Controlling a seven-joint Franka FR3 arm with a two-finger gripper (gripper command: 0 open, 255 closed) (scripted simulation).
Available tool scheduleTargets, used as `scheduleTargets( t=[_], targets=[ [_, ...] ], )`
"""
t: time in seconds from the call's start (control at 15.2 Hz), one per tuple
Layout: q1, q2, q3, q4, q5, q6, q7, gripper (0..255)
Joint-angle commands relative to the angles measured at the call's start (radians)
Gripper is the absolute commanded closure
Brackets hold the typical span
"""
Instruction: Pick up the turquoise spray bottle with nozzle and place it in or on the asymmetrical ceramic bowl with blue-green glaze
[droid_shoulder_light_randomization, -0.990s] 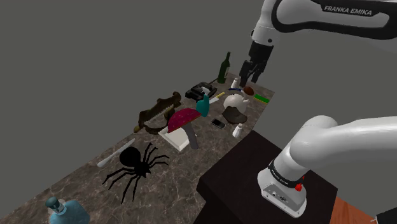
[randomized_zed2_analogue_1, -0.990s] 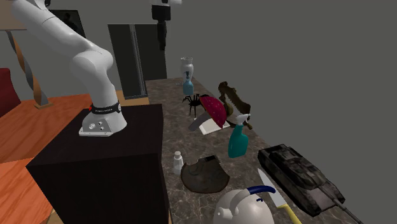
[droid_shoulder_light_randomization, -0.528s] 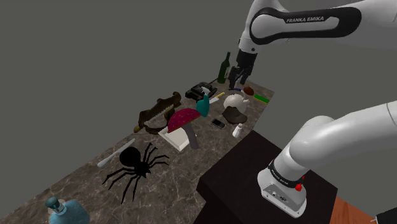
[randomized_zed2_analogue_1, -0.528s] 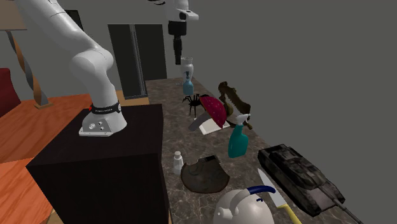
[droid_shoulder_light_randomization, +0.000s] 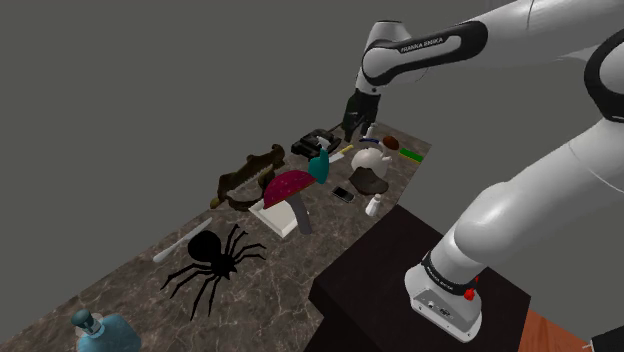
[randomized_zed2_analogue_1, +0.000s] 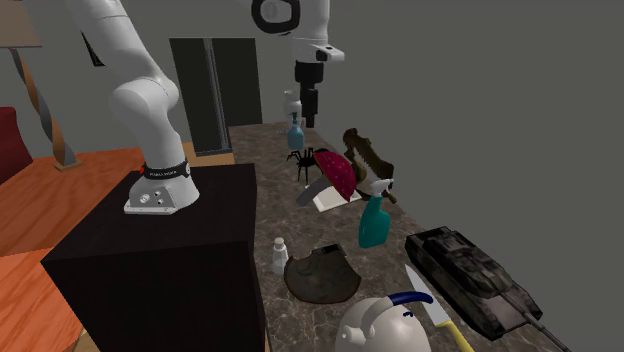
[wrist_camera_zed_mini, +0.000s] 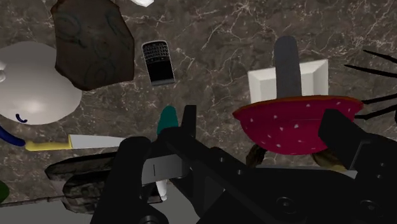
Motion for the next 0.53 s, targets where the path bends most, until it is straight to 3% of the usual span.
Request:
scheduleTargets(
  t=[0.0,0.46],
  targets=[
    [-0.004,0.069,-0.013,0.036,0.003,0.037,-0.025,0],
    [-0.02,0.338,-0.042,0.2,0.041,0.149,-0.112,0]
  ],
)
